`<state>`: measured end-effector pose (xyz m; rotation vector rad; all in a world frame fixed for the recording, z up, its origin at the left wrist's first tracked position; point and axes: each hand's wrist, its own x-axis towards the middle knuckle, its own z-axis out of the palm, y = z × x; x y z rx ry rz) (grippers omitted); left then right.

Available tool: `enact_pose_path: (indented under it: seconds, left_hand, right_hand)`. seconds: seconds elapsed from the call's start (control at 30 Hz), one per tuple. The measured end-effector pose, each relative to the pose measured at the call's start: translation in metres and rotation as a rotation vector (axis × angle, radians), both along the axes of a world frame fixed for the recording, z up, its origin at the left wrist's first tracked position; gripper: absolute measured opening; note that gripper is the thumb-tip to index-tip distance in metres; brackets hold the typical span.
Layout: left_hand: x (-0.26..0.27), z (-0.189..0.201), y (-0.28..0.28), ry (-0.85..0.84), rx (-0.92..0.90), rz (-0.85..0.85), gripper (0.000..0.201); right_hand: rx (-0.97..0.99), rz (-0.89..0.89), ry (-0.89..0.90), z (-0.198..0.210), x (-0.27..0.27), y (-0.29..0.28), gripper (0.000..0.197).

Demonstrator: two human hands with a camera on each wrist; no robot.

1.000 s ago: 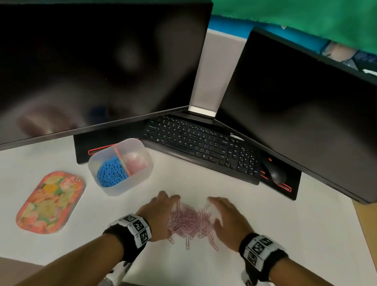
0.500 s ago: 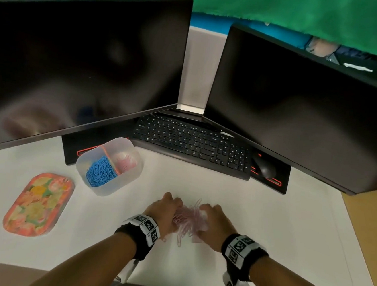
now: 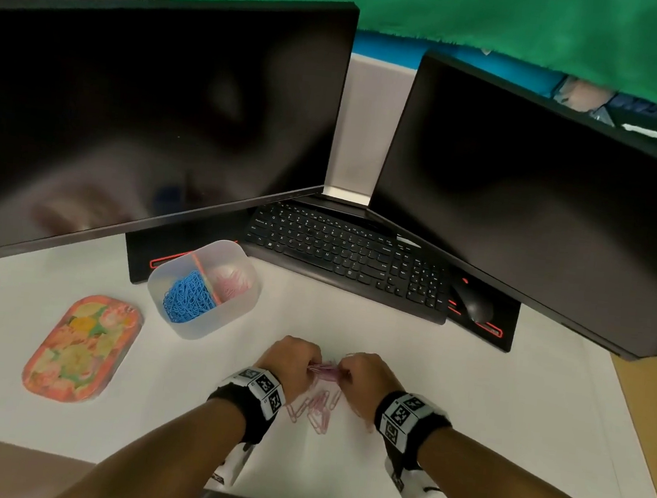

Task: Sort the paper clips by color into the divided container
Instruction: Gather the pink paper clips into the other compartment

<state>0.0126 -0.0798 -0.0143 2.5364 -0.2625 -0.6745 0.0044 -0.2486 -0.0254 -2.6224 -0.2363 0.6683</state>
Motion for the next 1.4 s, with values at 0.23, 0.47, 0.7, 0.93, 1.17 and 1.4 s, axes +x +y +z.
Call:
enact_pose_path:
  seconds: [0.23, 0.47, 0.7, 0.93, 1.17, 1.4]
  left_hand:
    - [0.003, 0.007, 0.010, -0.001, -0.067, 0.064, 0.025]
    - [0.006, 0.026, 0.021, -0.049, -0.163, 0.160, 0.021]
    - [0.013, 0.059, 0.044, -0.126, -0.204, 0.239, 0.017]
    - [0.049, 0.086, 0.091, -0.181, -0.141, 0.478, 0.007]
    - [0.087, 0.082, 0.108, -0.115, 0.114, 0.638, 0.005]
    - [0.090, 0.081, 0.109, -0.103, 0.046, 0.739, 0.020]
  right_hand:
    - [0.102, -0.036, 0.026, 0.006, 0.003, -0.011, 0.023]
    - [0.176, -0.056, 0.015, 0.018, 0.002, -0.016, 0.020]
    - [0.197, -0.029, -0.008, 0.028, 0.001, -0.013, 0.015]
    - [0.250, -0.041, -0.006, 0.041, 0.007, -0.002, 0.015]
    - [0.237, -0.019, -0.006, 0.058, 0.021, 0.018, 0.015]
    - [0.227, 0.055, -0.062, 0.093, 0.058, 0.073, 0.019]
